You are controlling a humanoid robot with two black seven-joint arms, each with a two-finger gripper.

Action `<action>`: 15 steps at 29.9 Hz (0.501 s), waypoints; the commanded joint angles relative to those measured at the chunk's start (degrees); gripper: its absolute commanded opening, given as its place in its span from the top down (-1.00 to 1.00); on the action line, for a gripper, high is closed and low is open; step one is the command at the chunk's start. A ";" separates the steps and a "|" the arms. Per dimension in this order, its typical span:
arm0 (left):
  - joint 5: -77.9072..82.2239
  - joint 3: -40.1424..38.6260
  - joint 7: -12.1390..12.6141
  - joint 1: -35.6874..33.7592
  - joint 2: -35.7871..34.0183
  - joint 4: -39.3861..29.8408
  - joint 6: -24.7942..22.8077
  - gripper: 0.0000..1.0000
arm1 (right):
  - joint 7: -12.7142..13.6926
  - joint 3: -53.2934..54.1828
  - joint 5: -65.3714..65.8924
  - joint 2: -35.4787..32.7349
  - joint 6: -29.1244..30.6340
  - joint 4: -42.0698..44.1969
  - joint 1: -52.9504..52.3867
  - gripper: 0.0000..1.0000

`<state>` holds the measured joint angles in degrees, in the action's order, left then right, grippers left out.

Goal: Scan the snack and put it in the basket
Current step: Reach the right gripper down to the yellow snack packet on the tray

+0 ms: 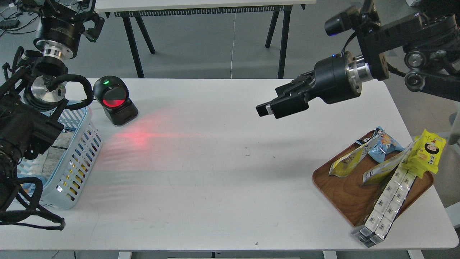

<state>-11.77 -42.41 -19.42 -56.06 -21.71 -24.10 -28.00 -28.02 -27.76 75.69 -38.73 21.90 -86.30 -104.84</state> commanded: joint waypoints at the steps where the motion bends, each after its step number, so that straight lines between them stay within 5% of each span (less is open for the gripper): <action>1: -0.01 0.40 0.00 0.07 -0.44 0.02 0.00 -0.99 | 0.02 -6.32 11.46 -0.90 -1.06 -5.28 -3.18 -0.95; 7: -0.01 0.49 0.00 -0.19 -0.53 0.02 0.00 -0.99 | 0.02 -16.43 32.39 -2.13 -7.65 -5.72 -3.44 -0.93; 15: 0.08 0.57 0.17 -0.02 -0.44 0.02 0.00 -0.99 | 0.02 -19.26 37.60 -8.37 -9.59 -4.67 -2.65 -0.88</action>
<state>-11.72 -41.88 -19.44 -56.23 -22.24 -24.08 -28.00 -28.00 -46.75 112.77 -44.88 12.38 -91.25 -107.88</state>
